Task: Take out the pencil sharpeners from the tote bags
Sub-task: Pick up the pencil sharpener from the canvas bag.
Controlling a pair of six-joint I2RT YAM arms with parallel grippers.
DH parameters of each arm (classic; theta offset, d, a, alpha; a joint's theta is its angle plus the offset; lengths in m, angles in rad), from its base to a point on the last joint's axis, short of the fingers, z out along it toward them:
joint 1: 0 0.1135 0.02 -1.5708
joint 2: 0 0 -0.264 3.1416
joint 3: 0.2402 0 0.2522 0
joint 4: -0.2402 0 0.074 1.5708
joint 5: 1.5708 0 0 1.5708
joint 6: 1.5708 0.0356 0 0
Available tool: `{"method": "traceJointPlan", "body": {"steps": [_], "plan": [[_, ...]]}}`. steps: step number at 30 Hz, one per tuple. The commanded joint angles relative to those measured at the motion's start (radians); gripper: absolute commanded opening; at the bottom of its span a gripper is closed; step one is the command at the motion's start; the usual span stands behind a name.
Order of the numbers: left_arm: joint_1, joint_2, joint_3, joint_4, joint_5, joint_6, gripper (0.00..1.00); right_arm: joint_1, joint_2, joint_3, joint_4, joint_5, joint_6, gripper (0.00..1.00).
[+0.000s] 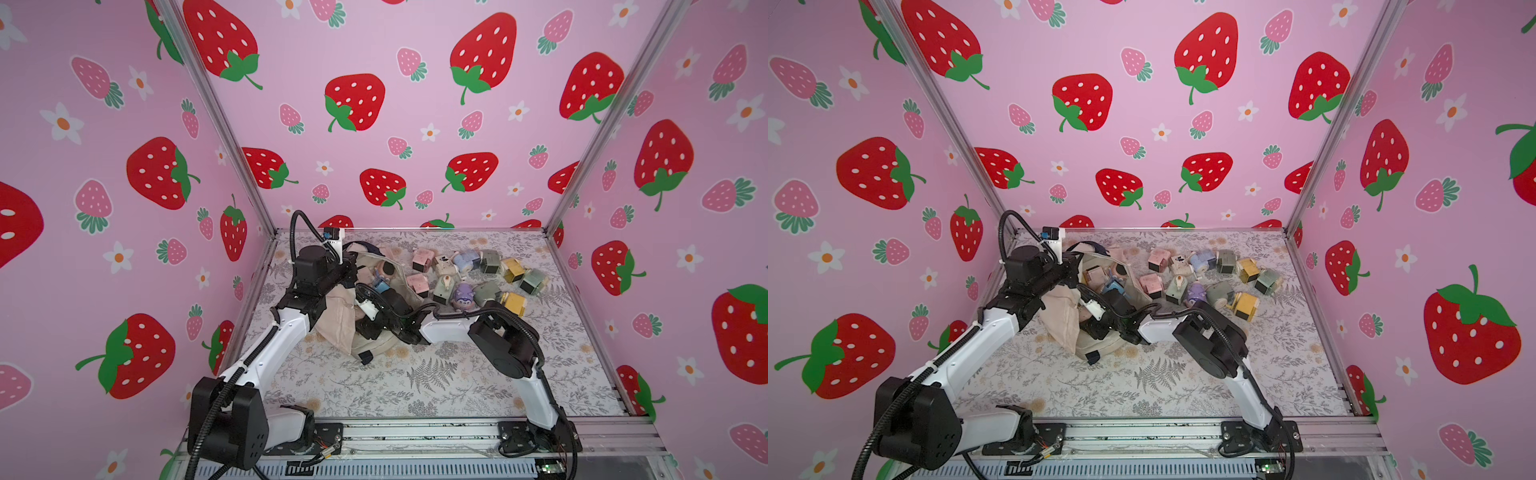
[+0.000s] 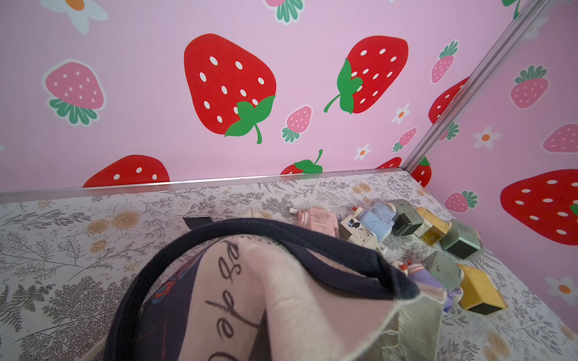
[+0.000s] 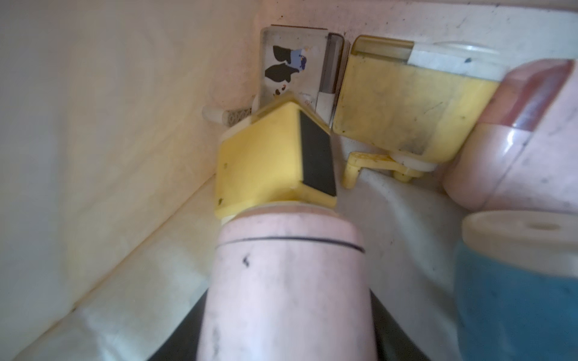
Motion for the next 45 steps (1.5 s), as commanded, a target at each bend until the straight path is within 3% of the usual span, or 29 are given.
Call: {"method": "traceJointPlan", "body": {"steps": [1, 15, 27, 35, 45], "plan": [[-0.009, -0.005, 0.068, 0.095, 0.032, 0.015, 0.00, 0.010, -0.101, -0.060, 0.033, -0.026, -0.020, 0.44], [-0.009, -0.003, 0.069, 0.095, 0.033, 0.013, 0.00, 0.010, -0.383, -0.318, 0.013, 0.047, -0.069, 0.44], [-0.009, -0.005, 0.069, 0.094, 0.033, 0.014, 0.00, -0.020, -0.686, -0.473, -0.137, 0.378, -0.165, 0.44], [-0.010, -0.003, 0.070, 0.093, 0.036, 0.011, 0.00, -0.201, -0.824, -0.576, -0.174, 0.577, -0.097, 0.44], [-0.010, -0.001, 0.072, 0.096, 0.039, 0.010, 0.00, -0.558, -0.991, -0.716, -0.281, 0.817, 0.201, 0.43]]}}
